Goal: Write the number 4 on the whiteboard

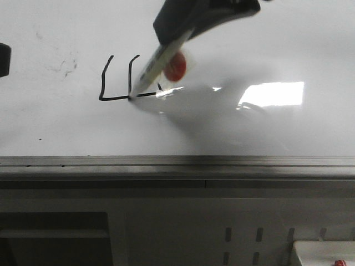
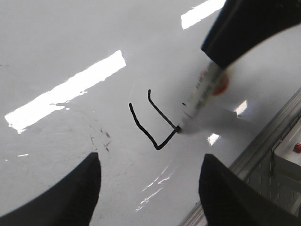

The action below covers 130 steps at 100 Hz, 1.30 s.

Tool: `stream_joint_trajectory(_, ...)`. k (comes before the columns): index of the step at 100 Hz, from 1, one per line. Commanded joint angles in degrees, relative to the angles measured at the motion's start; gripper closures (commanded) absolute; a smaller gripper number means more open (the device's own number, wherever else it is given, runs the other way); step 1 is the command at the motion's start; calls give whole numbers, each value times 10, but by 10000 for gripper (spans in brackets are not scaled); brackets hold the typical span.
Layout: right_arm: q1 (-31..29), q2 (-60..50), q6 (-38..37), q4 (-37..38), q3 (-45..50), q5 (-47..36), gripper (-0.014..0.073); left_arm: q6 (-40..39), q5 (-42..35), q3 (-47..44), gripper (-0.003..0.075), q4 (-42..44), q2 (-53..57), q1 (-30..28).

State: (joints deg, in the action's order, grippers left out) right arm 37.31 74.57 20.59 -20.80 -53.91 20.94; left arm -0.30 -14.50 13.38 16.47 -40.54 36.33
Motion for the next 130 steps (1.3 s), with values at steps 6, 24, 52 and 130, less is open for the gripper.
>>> stream_joint_trajectory(6,20,-9,8,5,12,-9,658,-6,-39,15,300,17,2,3)
stream_joint_trajectory(24,70,-9,8,0,-12,-14,658,-10,-53,16,302,59,-52,68)
stream_joint_trajectory(52,117,-9,8,-1,-57,19,658,-10,-96,41,332,56,-150,100)
stream_joint_trajectory(130,115,-18,9,32,-75,-72,-58,-10,-66,48,741,-230,-155,90)
